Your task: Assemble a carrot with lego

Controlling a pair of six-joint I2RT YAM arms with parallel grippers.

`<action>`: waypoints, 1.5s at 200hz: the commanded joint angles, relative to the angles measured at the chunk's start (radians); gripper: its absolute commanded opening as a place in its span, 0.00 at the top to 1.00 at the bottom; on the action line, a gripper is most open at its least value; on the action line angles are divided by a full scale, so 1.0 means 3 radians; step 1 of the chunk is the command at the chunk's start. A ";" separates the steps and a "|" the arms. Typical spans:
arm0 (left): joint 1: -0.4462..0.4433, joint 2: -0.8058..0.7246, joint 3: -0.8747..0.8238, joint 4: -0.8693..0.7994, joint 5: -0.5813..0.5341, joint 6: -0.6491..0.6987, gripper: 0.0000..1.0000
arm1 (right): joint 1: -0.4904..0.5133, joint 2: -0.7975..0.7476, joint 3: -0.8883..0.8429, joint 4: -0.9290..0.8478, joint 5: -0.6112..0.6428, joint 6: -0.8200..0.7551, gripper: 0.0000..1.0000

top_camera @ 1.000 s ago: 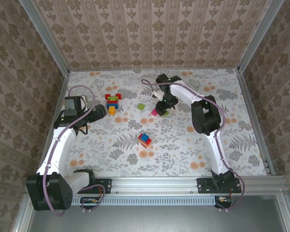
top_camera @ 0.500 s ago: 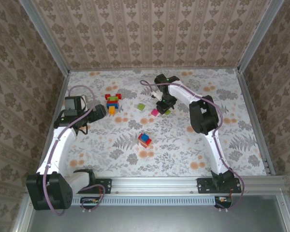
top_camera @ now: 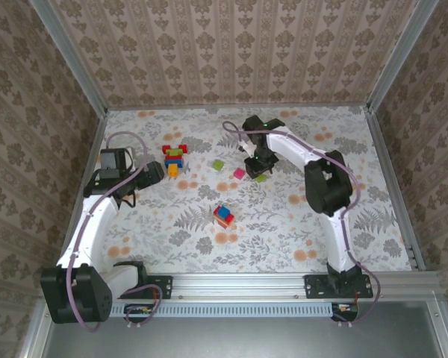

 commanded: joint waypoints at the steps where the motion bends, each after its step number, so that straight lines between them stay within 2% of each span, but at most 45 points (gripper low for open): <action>1: -0.0005 0.0005 0.0077 0.0007 0.0035 0.0061 0.00 | 0.0167 -0.0555 -0.0315 0.0022 -0.0224 0.0219 0.68; 44: -0.0008 0.0000 0.0077 0.0006 0.0032 0.0062 0.00 | 0.0581 -0.0930 -0.0704 0.0013 -0.0382 0.0287 0.68; 108: -0.0009 0.0005 0.0076 -0.0003 0.0018 0.0062 0.00 | 0.1134 -0.0909 -0.0578 -0.0061 -0.0410 0.0414 0.68; 172: -0.0010 0.0005 0.0072 -0.0003 0.0022 0.0065 0.00 | 0.1291 -0.0837 -0.0505 -0.0090 -0.0398 0.0431 0.68; 300: -0.0010 -0.0006 0.0069 -0.0003 0.0021 0.0065 0.00 | 0.1372 -0.0662 -0.0323 -0.0211 -0.0303 0.0411 0.68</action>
